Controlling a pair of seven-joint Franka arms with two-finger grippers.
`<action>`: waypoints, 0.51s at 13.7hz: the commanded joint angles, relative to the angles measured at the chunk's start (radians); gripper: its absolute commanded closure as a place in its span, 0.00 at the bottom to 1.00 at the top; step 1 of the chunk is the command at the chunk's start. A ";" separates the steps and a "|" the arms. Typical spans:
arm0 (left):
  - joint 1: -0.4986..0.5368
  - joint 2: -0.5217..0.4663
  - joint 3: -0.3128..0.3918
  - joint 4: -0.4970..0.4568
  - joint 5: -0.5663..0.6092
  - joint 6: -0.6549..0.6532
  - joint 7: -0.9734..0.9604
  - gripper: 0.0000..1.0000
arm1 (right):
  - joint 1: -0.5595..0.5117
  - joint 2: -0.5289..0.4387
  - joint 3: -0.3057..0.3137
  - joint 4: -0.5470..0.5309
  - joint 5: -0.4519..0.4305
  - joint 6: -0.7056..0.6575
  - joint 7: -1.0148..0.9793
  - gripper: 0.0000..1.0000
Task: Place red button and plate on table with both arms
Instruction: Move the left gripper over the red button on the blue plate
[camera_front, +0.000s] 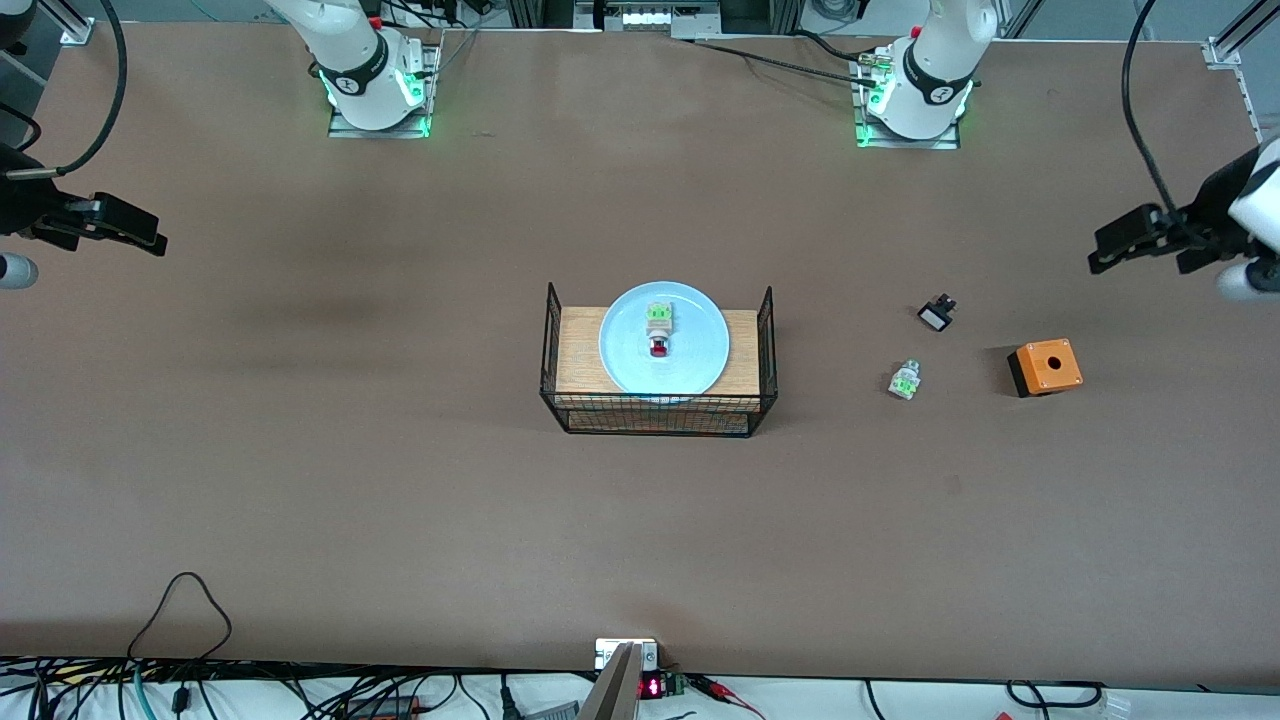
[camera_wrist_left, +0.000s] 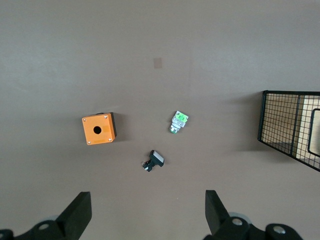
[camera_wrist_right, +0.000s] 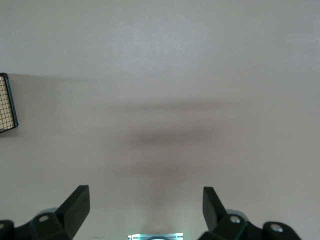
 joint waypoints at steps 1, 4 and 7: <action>-0.005 0.023 -0.001 0.044 0.009 -0.005 0.001 0.00 | -0.004 -0.001 0.004 0.008 0.004 -0.001 -0.006 0.00; -0.022 0.034 -0.006 0.038 0.010 -0.006 0.003 0.00 | -0.002 -0.001 0.006 0.008 0.002 0.000 -0.005 0.00; -0.123 0.048 -0.006 0.023 0.082 -0.003 -0.013 0.00 | -0.004 0.001 0.004 0.008 0.002 0.000 -0.005 0.00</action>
